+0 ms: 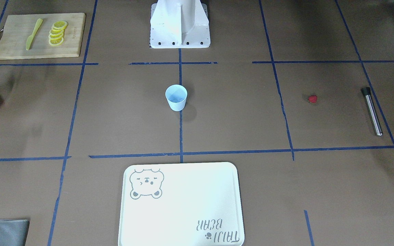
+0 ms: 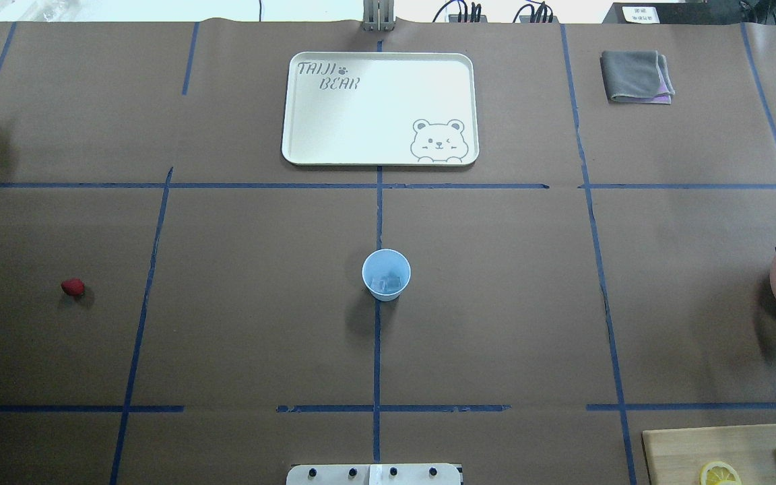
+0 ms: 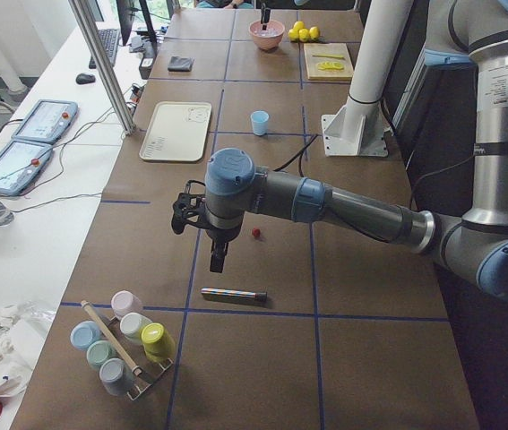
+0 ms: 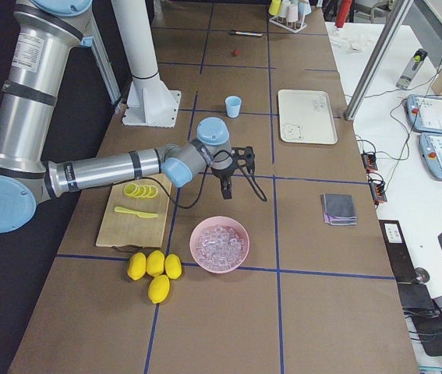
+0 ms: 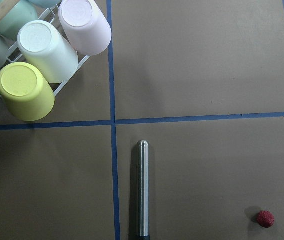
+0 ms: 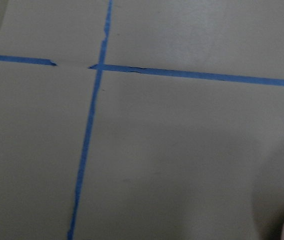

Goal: Mash ice and strawberries in cup

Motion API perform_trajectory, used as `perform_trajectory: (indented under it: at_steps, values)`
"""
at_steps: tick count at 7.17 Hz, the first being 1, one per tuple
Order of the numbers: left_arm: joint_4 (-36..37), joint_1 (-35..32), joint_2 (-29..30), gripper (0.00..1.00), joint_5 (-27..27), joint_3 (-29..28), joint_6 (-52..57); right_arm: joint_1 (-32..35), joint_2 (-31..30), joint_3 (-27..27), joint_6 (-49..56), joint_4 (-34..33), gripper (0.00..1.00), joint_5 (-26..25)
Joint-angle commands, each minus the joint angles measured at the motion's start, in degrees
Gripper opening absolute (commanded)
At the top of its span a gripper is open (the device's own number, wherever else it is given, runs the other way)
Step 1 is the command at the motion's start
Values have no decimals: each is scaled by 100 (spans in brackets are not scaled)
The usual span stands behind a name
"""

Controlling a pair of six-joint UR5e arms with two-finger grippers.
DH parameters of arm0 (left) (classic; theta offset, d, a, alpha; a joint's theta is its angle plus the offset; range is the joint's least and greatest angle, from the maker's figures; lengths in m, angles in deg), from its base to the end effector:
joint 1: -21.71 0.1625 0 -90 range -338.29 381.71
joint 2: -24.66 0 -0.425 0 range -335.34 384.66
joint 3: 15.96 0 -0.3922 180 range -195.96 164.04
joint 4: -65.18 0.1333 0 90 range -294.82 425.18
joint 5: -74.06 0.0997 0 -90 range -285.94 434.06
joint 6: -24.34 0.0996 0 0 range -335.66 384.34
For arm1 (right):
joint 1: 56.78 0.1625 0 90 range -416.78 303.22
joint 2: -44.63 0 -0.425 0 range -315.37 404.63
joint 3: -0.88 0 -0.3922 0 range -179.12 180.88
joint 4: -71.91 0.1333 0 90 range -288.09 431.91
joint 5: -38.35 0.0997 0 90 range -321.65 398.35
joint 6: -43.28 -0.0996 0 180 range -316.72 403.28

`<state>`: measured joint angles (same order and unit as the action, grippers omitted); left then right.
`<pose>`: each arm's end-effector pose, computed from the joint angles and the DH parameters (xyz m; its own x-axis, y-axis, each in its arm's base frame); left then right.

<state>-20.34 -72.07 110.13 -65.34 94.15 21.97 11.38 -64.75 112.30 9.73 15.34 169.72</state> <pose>-0.0875 -0.4497 0.5252 0.6558 0.0624 -0.7524 0.0919 0.9826 0.1615 -0.0771 -0.3736 0.5525 0.6291 -0.1116 0.7693 -0.0536 0.9811 0.1861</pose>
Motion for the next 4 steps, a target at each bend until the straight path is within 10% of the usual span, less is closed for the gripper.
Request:
perform_trajectory:
  at_steps: [1,4]
  values:
    - [0,0,-13,100,0,20,0,233,-180,-470,392,102,99,-6]
    - [0,0,-13,100,9,20,0,225,-180,-700,1007,-98,99,-50]
